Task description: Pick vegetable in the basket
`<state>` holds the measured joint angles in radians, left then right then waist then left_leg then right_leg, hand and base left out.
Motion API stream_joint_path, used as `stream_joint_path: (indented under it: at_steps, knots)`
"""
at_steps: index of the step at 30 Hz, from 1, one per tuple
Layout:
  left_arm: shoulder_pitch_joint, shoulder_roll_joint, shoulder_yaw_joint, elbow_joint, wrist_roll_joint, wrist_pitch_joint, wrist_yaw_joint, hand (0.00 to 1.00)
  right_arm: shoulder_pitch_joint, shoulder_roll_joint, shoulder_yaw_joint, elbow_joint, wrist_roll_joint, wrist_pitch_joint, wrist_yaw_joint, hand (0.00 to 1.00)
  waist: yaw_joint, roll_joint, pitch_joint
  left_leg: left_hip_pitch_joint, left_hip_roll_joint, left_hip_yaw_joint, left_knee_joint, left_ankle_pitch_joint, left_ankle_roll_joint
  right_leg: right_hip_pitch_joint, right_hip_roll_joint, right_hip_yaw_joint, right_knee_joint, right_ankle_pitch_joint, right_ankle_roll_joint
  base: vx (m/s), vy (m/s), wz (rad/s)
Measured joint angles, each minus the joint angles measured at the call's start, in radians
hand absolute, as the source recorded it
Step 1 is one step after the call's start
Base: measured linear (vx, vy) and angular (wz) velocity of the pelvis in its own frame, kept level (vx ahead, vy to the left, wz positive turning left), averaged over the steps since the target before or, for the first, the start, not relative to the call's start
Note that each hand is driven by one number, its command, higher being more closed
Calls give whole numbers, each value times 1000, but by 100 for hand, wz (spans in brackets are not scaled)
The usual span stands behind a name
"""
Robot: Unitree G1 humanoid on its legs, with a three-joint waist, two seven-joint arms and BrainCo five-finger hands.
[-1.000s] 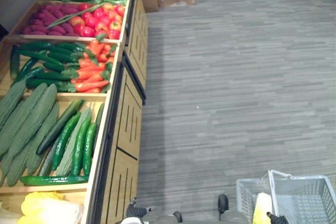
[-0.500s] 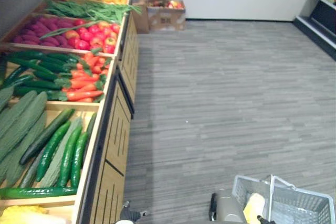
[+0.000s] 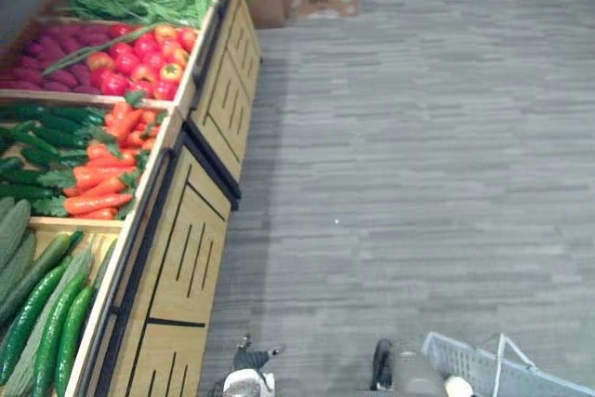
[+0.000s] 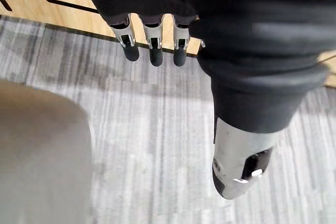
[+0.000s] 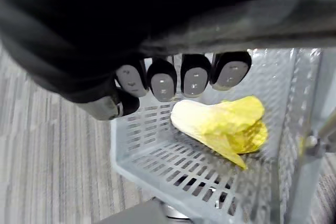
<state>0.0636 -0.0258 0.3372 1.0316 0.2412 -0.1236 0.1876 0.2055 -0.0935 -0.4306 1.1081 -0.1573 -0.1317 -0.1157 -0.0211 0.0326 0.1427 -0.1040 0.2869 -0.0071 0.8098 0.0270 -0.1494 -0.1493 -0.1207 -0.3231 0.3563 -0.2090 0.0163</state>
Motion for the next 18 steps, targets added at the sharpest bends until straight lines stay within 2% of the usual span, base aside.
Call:
stream_joint_path:
  at_steps: [1,2,3,4,5,6,8,9,10,11,12,14,17,18]
  knots:
    - [0,0,0,-4,-3,-1,0,0,-4,-9,8,6,0,0,0,100,0,-1,0,-28,8,38,51,-20,4,41,-2,-14,-28,0,0,374,-155,64]
    - [-1,1,3,-12,-7,-2,3,0,-4,-12,7,7,0,0,-2,100,0,-7,3,-68,20,122,100,-57,23,127,-13,-54,-79,1,1,364,-115,74]
    - [-2,1,3,-19,-29,-5,4,0,-5,-17,6,7,0,0,-5,100,3,-16,4,-98,24,210,95,-96,45,197,-25,-90,-119,3,4,416,-126,78]
    - [-3,0,3,-22,-43,-6,4,0,-5,-20,5,7,0,0,-5,100,4,-19,3,-120,24,250,80,-113,50,226,-31,-108,-136,5,8,295,-40,83]
    - [-3,-1,3,-36,-61,-6,5,0,-19,-27,-1,5,1,-2,-6,100,8,-19,3,-168,18,352,8,-128,62,273,-38,-155,-170,7,17,247,15,63]
    - [-4,-1,3,-38,-72,-6,5,0,-28,-27,-11,4,1,-3,-6,100,10,-19,3,-187,11,392,-38,-128,63,290,-41,-173,-185,7,24,317,66,71]
    - [-21,-6,3,-34,-83,-3,6,0,-39,-28,-42,-12,3,-2,-9,100,27,-17,4,-237,-60,493,-275,-96,109,348,-44,-230,-222,-9,71,340,138,70]
    - [-21,-7,2,-35,-85,-4,7,0,-39,-29,-49,-12,3,-2,-9,100,29,-17,4,-243,-88,501,-346,-82,109,363,-44,-242,-226,-17,83,267,153,67]
    - [-19,-10,2,-34,-90,-4,8,0,-39,-30,-62,-13,2,-2,-8,100,32,-13,2,-239,-130,501,-479,-36,103,387,-35,-251,-236,-35,93,343,240,50]
    - [-16,-6,2,-29,-99,-4,6,0,-47,-37,-62,-5,2,-1,-9,100,48,-3,-7,-225,-168,505,-586,9,259,416,-14,-240,-257,-63,93,423,252,59]
    - [-21,3,-6,-33,-102,-5,5,0,-71,-24,-52,5,2,-1,-7,100,51,-35,-17,-224,-205,516,-600,-10,248,413,-28,-204,-281,-54,61,430,243,48]
    - [-29,17,5,-45,-103,-10,4,0,-118,-17,-26,4,1,-5,-5,100,61,-60,-6,-233,-235,518,-592,-42,257,413,-42,-129,-296,-4,50,344,194,41]
    - [-28,38,19,-32,-98,-3,5,0,-168,-11,7,6,1,-5,-4,100,74,-76,-5,-184,-285,499,-609,-83,276,407,-90,-39,-199,42,76,383,227,27]
    - [-25,52,19,-15,-68,3,6,0,-168,-7,19,7,0,-9,0,100,78,-89,-10,-154,-307,482,-624,-101,279,364,-119,-3,-61,63,112,366,179,37]
